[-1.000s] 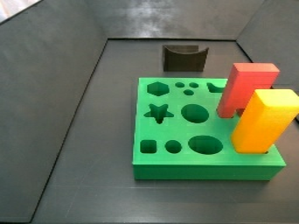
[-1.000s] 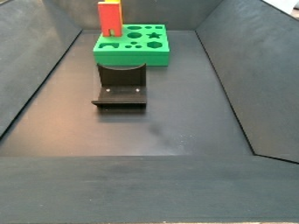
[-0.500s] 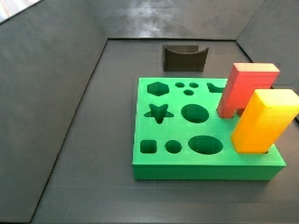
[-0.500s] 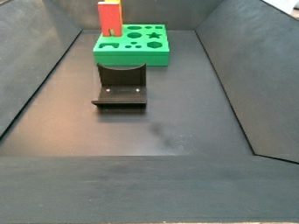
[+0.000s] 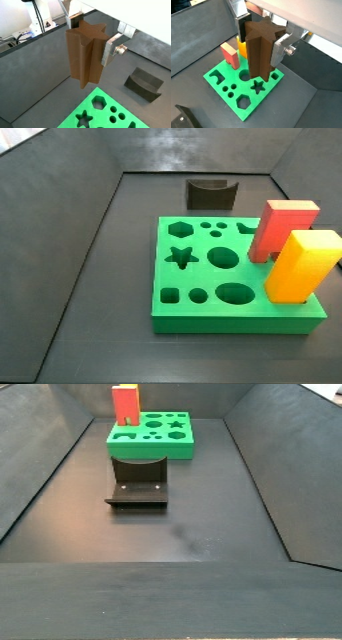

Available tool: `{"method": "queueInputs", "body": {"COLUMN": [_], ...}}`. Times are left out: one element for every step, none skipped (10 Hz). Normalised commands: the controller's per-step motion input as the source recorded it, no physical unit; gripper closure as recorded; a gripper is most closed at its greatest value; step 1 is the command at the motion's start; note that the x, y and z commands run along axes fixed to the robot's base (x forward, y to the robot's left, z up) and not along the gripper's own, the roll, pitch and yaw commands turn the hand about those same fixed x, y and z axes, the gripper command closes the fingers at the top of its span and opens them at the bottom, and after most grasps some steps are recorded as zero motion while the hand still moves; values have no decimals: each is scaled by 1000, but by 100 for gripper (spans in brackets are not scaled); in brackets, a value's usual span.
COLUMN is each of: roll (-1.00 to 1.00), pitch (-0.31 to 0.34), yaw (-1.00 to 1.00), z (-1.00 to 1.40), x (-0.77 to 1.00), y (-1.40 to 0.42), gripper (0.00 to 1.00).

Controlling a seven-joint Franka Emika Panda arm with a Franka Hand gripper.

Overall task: Pick up the star object. Move up. Place the star object on the fixture. Regrasp the star object. Move to above the board. Insert the star object.
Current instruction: Insert the star object.

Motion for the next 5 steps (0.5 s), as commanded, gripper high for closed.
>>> {"method": "queueInputs", "body": {"roll": [23,0,9,0,17], "pitch": [-6,0,0,0,0], "yaw": [-106,-131,-120,-160,-91], "z": [-266,-311,-363,-409,-423], "x": [0,109,143,189,180], "y": [-3,0,-9,-54,-40], "gripper": [100,100,100,100,100]}}
